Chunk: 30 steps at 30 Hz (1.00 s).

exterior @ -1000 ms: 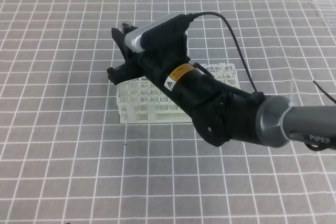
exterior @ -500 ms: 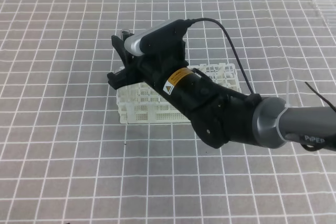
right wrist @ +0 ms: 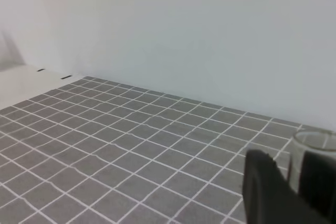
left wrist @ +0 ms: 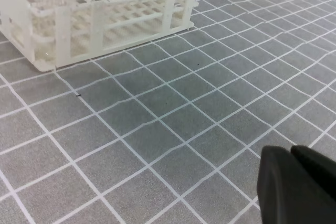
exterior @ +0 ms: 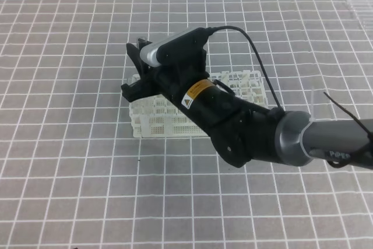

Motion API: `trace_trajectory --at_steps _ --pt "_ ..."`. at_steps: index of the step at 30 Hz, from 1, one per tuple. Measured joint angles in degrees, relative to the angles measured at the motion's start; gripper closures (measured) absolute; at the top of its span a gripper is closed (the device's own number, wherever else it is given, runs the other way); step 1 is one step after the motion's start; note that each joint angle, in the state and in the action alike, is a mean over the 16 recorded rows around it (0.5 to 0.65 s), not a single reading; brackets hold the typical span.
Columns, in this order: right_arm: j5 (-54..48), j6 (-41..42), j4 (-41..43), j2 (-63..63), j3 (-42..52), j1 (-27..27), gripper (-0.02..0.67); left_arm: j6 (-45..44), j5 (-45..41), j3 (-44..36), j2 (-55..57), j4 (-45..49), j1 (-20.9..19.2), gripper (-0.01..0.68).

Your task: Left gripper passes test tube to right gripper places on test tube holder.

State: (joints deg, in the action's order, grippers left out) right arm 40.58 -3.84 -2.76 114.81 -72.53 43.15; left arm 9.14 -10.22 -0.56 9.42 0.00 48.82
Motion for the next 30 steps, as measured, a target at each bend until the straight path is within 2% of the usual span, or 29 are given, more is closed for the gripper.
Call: trace_trajectory --at_steps 30 --pt "3.0 0.0 -0.1 1.9 0.0 -0.2 0.639 0.0 0.1 -0.1 0.1 0.0 0.0 0.673"
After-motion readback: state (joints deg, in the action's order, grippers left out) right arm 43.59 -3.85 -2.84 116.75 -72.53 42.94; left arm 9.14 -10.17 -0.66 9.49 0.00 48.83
